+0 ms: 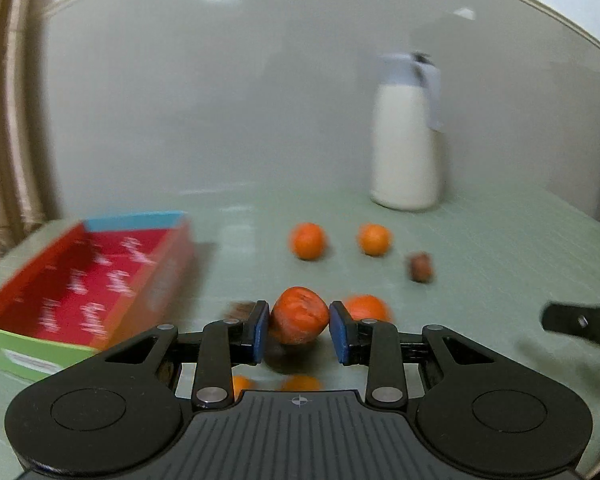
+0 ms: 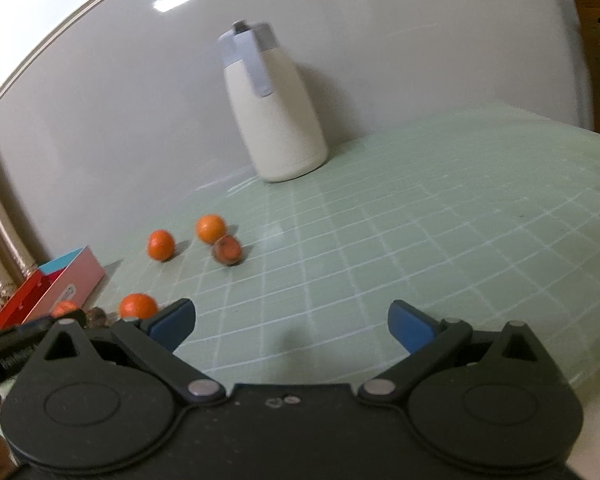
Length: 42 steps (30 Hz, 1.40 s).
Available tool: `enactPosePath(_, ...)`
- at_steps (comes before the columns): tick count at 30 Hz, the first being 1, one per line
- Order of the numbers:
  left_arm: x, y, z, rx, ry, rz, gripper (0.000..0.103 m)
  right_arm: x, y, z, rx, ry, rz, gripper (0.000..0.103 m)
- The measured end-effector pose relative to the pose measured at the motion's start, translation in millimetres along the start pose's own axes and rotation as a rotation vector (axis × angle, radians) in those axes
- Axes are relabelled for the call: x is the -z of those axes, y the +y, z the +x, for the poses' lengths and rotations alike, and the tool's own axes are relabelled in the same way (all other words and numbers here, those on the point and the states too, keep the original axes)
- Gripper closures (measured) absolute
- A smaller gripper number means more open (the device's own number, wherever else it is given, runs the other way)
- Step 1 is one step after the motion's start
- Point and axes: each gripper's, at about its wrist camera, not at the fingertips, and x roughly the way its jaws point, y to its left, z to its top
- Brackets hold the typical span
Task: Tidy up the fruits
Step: 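Carry the red-orange fruit with the left tool over the box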
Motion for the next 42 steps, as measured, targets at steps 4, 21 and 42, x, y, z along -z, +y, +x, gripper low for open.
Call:
enactPosePath(4, -7.9, 38.2, 0.8, -0.095, -0.020, -0.024, 0.070, 3.2, 18.9, 8.9, -0.030, 0.022, -0.033, 0.000)
enactPosePath(21, -5.3, 155.6, 41.2, -0.402, 0.072, -0.178, 0.070, 17.5, 76.6, 37.2, -0.135, 0.086, -0.128, 0.000)
enactPosePath(42, 0.5, 160.3, 11.9, -0.476, -0.027, -0.223, 0.026, 5.9, 81.0, 31.0, -0.142, -0.038, -0.106, 0.000)
